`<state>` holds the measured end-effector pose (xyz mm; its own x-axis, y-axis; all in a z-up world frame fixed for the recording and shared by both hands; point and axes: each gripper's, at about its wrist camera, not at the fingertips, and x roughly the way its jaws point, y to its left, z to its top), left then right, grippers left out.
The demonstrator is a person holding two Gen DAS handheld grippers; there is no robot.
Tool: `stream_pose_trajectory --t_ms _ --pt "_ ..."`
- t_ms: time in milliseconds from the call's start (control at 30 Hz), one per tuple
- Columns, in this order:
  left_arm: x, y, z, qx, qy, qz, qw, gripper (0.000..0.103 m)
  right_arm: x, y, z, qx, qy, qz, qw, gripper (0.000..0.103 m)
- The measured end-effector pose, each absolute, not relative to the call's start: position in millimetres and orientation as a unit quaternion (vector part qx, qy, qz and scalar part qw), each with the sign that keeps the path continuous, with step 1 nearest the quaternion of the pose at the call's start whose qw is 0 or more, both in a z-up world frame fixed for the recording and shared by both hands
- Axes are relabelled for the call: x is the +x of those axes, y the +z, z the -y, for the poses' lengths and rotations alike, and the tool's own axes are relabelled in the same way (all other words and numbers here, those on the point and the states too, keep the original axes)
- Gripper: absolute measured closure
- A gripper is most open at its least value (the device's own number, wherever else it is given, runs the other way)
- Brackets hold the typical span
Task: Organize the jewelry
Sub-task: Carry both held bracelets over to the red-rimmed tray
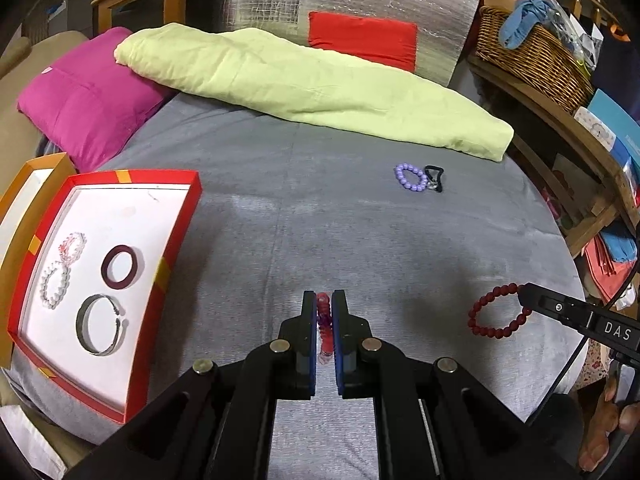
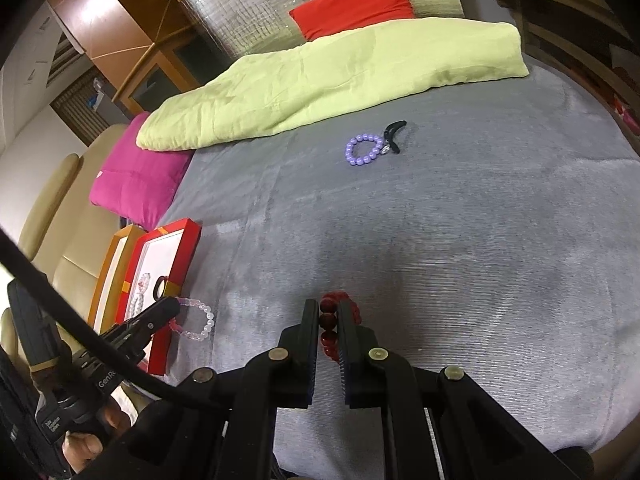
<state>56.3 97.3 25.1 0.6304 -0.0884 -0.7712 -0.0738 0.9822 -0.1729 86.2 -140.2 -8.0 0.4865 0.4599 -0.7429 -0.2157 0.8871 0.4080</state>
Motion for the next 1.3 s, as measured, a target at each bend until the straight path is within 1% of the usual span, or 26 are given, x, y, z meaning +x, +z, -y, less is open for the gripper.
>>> stream_pose_trajectory --t_ms 1300 --pt "51.9 24.8 -117.9 -0.101 0.009 -0.432 0.896 0.096 87.2 -5.9 121.1 0.115 0.205 -0.468 0.852 0.093"
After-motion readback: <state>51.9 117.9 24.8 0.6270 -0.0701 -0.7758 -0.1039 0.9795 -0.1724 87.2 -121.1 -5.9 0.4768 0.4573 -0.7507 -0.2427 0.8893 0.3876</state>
